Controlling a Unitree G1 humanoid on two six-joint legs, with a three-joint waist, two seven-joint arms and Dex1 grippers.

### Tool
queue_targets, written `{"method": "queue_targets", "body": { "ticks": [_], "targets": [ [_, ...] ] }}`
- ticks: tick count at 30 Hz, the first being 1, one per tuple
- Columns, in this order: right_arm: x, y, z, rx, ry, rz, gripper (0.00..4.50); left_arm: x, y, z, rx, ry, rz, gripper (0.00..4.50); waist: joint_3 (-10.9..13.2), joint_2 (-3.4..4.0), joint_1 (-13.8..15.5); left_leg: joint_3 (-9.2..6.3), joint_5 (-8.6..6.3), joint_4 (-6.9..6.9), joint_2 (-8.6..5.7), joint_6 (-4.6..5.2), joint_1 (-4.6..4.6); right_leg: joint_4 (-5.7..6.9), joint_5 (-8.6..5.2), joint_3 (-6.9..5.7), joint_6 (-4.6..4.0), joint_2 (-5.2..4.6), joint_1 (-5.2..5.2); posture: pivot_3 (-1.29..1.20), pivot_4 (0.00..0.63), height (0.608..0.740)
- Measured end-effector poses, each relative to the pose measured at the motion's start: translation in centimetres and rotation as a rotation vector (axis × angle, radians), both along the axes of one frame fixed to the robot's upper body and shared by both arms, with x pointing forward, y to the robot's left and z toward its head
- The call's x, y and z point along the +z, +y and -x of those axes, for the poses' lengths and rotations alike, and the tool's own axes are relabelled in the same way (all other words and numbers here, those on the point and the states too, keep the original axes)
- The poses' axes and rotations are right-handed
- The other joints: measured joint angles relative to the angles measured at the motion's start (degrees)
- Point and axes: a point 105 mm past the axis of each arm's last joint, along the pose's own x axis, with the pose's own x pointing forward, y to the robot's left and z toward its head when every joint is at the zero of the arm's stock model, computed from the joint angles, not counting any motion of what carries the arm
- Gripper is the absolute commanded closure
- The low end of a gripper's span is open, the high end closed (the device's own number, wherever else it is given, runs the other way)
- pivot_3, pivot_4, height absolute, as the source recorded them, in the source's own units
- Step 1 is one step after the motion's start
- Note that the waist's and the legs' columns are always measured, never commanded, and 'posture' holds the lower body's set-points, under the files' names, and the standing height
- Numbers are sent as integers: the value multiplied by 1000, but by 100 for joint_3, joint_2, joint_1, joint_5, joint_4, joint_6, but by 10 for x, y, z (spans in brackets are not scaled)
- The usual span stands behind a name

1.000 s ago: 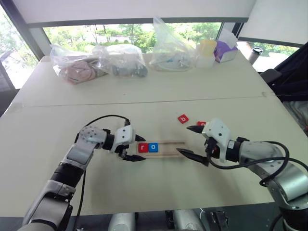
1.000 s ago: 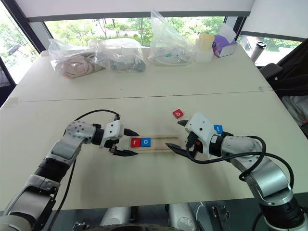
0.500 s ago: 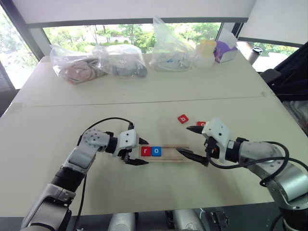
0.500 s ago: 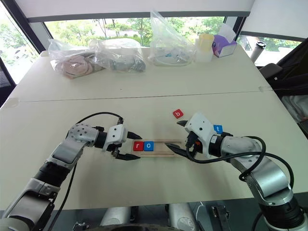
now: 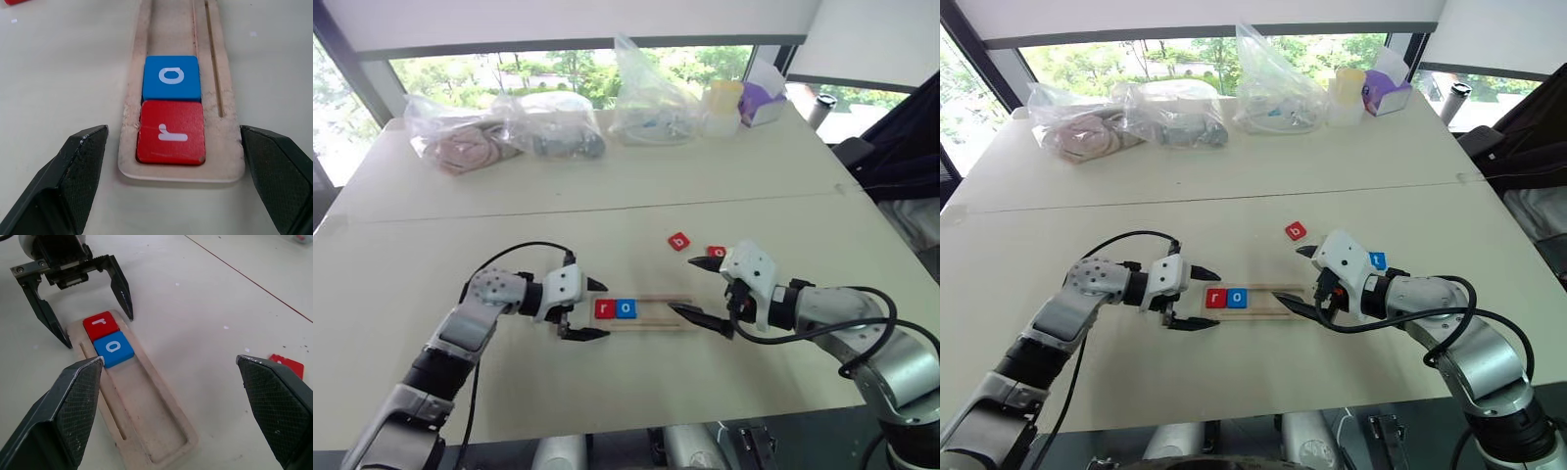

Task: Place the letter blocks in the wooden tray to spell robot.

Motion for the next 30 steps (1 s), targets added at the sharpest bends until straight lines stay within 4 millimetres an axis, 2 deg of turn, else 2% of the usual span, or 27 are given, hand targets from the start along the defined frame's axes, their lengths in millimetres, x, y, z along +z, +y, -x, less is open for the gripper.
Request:
{"method": "queue_targets", "body": {
  "ticks": [8, 11, 14, 19, 25, 30],
  "targets": [
    [5, 4, -12, -2, -14, -40, 0, 5, 50, 4, 122, 21, -48, 29, -1, -1, -165, 8, -2, -4, 47, 3, 8, 4, 11, 2, -22, 45, -8, 0, 150, 740],
    [5, 5, -31, -69, -33, -55, 0, 8, 70, 4, 200, 40, -54, 29, -1, -1, -158, 10, -2, -4, 68, 3, 3, 5, 18, 3, -40, 68, -22, 0, 150, 740],
    [2, -1, -54, -183, -33, -63, 0, 13, 79, 3, 269, 72, -2, 29, 2, 1, -136, 11, -2, -4, 71, 3, -8, 6, 18, 3, -47, 72, -34, 0, 150, 740],
    [-4, 5, -69, -249, 13, -99, 0, 28, 80, -1, 343, 93, 102, 29, 8, -4, -115, 13, -2, -3, 73, 3, -31, 3, 21, 3, -44, 70, -50, 0, 150, 740],
    [-15, 27, -95, -325, 91, -141, 0, 72, 53, -3, 326, 117, 308, 29, 11, -8, -127, 15, -2, 1, 72, 3, -33, 4, 25, 4, -41, 70, -52, 0, 150, 740],
    [-37, 25, -106, -425, 149, -103, 0, 81, 40, 1, 315, 125, 339, 29, 11, -8, -125, 15, -2, -3, 71, 3, -41, 4, 44, 4, -48, 70, -60, 0, 150, 740]
  ]
}}
